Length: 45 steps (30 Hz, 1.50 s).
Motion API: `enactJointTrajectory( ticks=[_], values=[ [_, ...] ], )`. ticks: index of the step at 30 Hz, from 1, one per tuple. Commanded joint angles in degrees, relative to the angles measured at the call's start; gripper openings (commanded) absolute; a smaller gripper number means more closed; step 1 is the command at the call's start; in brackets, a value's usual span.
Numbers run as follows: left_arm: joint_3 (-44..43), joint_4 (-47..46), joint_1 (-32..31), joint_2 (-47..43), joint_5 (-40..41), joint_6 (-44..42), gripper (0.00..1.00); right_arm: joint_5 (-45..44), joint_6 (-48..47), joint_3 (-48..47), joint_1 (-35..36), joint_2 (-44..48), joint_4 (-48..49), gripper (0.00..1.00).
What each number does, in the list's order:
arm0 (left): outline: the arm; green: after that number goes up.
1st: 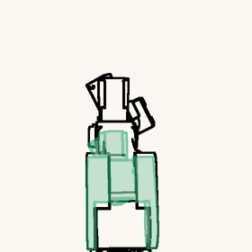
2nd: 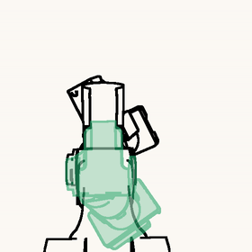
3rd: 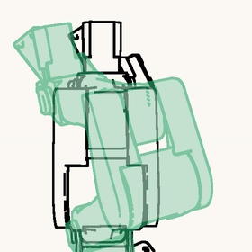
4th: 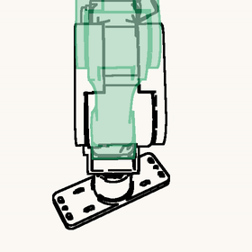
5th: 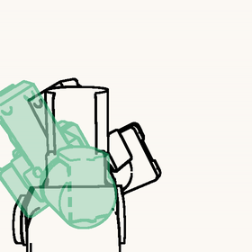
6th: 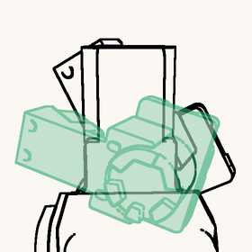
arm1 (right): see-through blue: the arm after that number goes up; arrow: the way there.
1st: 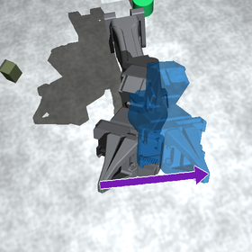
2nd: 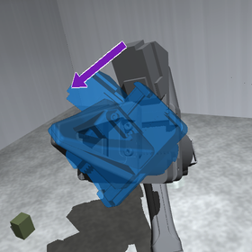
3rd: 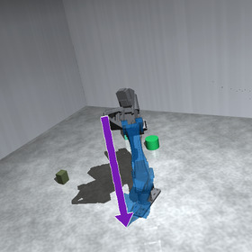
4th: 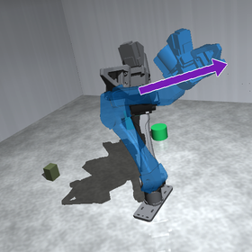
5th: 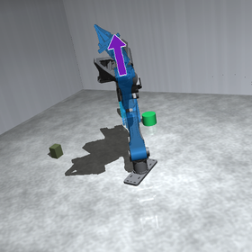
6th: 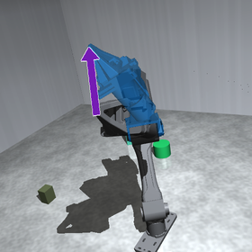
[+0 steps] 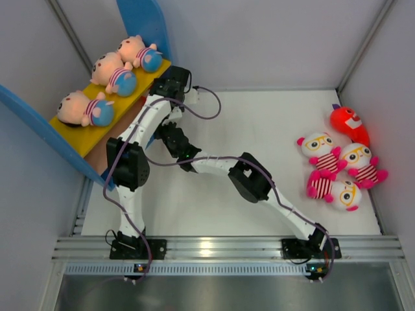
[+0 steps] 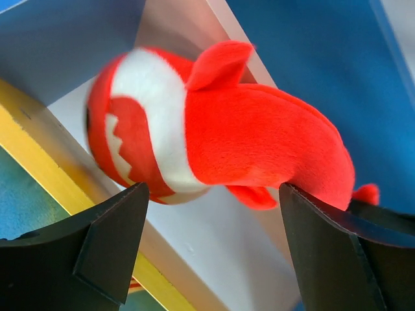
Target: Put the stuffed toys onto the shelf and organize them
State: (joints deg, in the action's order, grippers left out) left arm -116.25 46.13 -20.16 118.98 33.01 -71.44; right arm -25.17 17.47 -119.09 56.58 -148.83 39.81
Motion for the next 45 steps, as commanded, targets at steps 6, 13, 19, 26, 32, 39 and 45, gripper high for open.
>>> enactJointTrajectory(
  ticks=[6,13,19,26,32,39,45],
  values=[
    [-2.9,3.9,-1.5,0.7,-0.3,12.0,0.86,4.8,-1.4,-4.7,-1.6,3.2,0.4,0.05],
    [-4.8,3.8,-1.2,2.0,-0.6,12.0,0.81,7.0,-3.2,0.9,-2.0,6.9,1.8,0.34],
    [-9.3,3.0,-0.1,7.2,1.2,13.8,0.69,8.3,-5.3,13.8,-2.0,16.1,7.1,0.49],
    [-12.9,0.3,1.0,11.0,3.0,13.5,0.62,9.7,-7.9,26.5,-1.8,24.5,11.5,0.52],
    [-14.0,-6.8,1.7,11.0,4.4,13.5,0.63,13.2,-10.7,38.8,-1.6,33.3,13.4,0.54],
    [-14.0,-11.9,1.6,10.9,3.4,13.9,0.65,13.9,-13.5,58.6,-0.4,49.4,12.2,0.56],
    [-9.7,-11.9,0.3,5.6,-3.2,16.6,0.73,9.1,-14.6,69.7,-1.4,67.0,-3.9,0.6]
  ],
)
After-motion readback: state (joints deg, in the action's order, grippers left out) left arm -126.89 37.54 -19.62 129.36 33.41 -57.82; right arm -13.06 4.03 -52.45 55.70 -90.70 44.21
